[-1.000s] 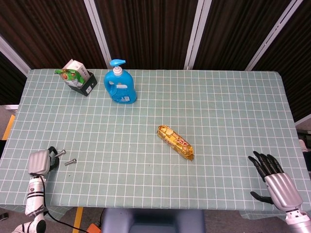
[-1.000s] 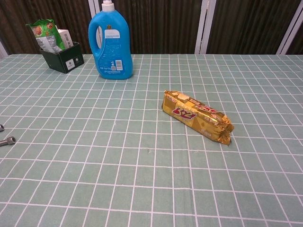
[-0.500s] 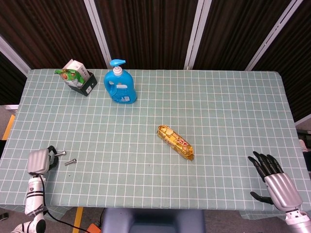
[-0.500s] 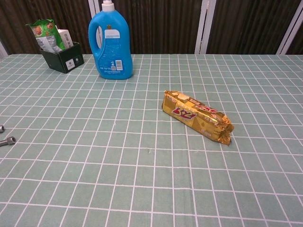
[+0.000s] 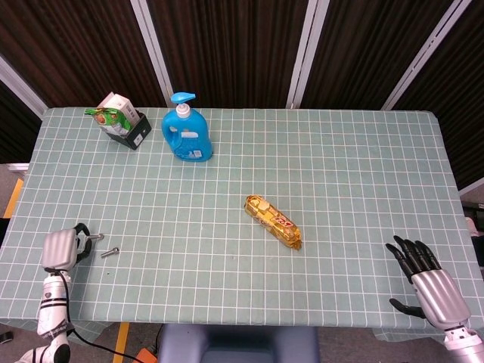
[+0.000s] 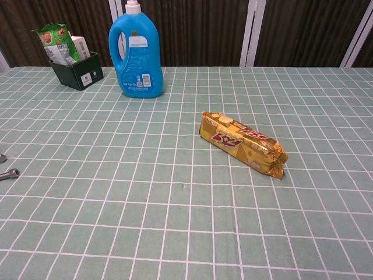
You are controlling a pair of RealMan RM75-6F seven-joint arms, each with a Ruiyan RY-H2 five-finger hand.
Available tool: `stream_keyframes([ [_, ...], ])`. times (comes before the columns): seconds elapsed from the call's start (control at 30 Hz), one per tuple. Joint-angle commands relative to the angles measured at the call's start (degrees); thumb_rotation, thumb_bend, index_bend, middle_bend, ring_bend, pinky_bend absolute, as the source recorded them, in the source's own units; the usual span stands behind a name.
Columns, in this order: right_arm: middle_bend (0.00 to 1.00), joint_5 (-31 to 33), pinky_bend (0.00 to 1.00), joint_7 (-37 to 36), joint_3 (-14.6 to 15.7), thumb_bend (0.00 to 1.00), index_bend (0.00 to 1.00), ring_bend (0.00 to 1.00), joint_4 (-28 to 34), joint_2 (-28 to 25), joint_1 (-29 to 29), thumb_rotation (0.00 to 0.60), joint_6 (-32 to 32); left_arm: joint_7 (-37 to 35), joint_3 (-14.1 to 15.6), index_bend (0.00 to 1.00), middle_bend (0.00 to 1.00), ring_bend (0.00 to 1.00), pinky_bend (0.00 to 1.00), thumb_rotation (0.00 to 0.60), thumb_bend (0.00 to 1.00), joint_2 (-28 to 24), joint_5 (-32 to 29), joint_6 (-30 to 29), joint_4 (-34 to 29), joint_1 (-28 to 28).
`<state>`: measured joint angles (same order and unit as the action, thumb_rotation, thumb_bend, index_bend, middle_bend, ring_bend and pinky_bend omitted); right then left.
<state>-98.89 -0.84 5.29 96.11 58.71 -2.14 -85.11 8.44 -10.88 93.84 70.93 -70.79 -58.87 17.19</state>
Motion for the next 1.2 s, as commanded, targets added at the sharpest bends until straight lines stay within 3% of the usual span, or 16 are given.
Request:
stream_keyframes([
  [0.03, 0.0, 0.0, 0.0, 0.0, 0.0, 0.15, 0.0, 0.0, 0.0, 0.0, 0.0, 0.6, 0.0, 1.2, 0.2, 0.53, 1.0, 1.0, 1.0, 0.6, 0.43, -0.8, 0.2, -0.5, -1.7, 0.0],
  [0.37, 0.0, 0.1, 0.0, -0.2, 0.0, 0.15, 0.0, 0.0, -0.1, -0.1, 0.0, 0.6, 0.1, 3.7, 0.3, 0.5, 1.0, 1.0, 1.0, 0.6, 0.42, -1.6, -0.7, 0.0, -4.3, 0.3],
  [0.77, 0.0, 0.0, 0.0, -0.1, 0.0, 0.15, 0.0, 0.0, 0.0, -0.1, 0.0, 0.6, -0.1, 3.4, 0.7, 0.36, 1.0, 1.0, 1.0, 0.6, 0.41, -2.2, -0.5, -0.5, -5.4, 0.2],
  [0.97, 0.0, -0.1, 0.0, -0.3, 0.0, 0.15, 0.0, 0.0, -0.1, -0.2, 0.1, 0.6, -0.3, -0.3, 2.8, 0.34, 1.0, 1.0, 1.0, 0.6, 0.41, -5.3, 4.1, -8.5, -11.7, -3.6],
  [1.2, 0.0, -0.8, 0.0, -0.3, 0.5, 0.15, 0.0, 0.0, 0.0, -0.1, -0.1, 0.6, 0.2, -5.3, 7.6, 0.44, 1.0, 1.0, 1.0, 0.6, 0.41, -7.2, 10.3, -15.0, -17.0, -8.3],
])
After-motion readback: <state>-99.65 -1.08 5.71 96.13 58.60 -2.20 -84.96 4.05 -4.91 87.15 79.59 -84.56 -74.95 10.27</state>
